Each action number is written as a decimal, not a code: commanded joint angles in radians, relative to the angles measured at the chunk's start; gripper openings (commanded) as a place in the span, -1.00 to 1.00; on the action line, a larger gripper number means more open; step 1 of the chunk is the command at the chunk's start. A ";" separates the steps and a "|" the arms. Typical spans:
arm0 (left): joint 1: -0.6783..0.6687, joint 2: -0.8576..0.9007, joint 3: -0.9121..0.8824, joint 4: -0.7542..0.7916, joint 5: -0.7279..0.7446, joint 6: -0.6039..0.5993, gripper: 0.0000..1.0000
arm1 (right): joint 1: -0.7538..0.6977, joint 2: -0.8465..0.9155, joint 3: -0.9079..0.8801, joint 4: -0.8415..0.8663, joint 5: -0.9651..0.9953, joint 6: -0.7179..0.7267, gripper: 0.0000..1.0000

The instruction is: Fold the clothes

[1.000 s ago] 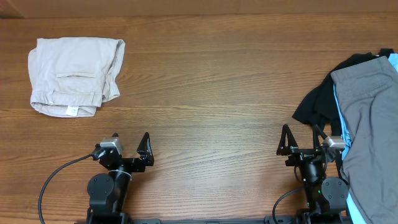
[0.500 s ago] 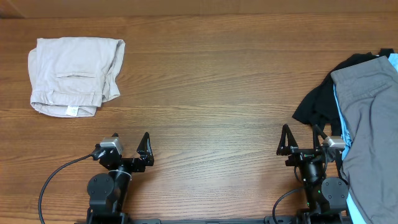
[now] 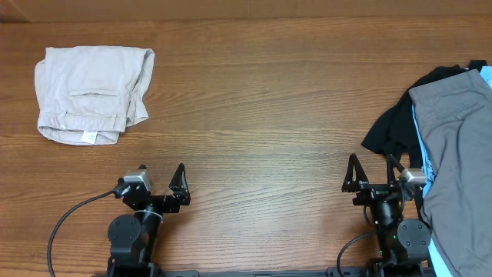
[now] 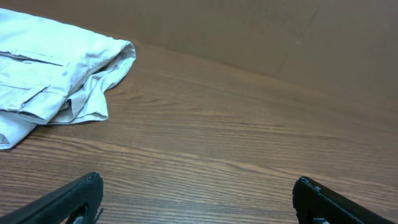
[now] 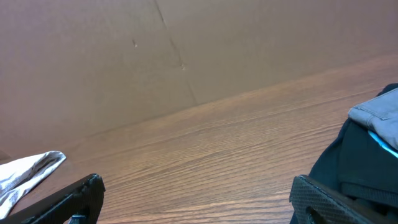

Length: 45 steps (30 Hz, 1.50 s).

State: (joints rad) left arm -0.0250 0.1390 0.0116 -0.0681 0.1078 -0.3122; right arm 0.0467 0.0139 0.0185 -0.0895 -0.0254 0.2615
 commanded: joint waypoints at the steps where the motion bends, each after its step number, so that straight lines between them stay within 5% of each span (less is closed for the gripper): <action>1: -0.002 -0.010 -0.006 0.000 -0.011 -0.006 1.00 | 0.005 -0.010 -0.011 0.008 0.006 0.000 1.00; 25: -0.002 -0.009 -0.006 0.000 -0.011 -0.006 0.99 | 0.005 -0.010 -0.010 0.013 0.006 0.001 1.00; 32: -0.002 -0.010 -0.006 0.000 -0.011 -0.006 1.00 | 0.003 -0.010 0.025 0.000 0.010 0.141 1.00; 40: -0.002 -0.010 -0.006 0.000 -0.011 -0.006 1.00 | 0.003 0.032 0.335 -0.143 0.066 0.153 1.00; 45: -0.002 -0.009 -0.006 0.000 -0.011 -0.006 1.00 | 0.003 0.210 0.716 -0.428 0.146 0.003 1.00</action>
State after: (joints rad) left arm -0.0250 0.1390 0.0113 -0.0685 0.1078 -0.3122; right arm 0.0467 0.1204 0.5255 -0.4011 0.0341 0.3656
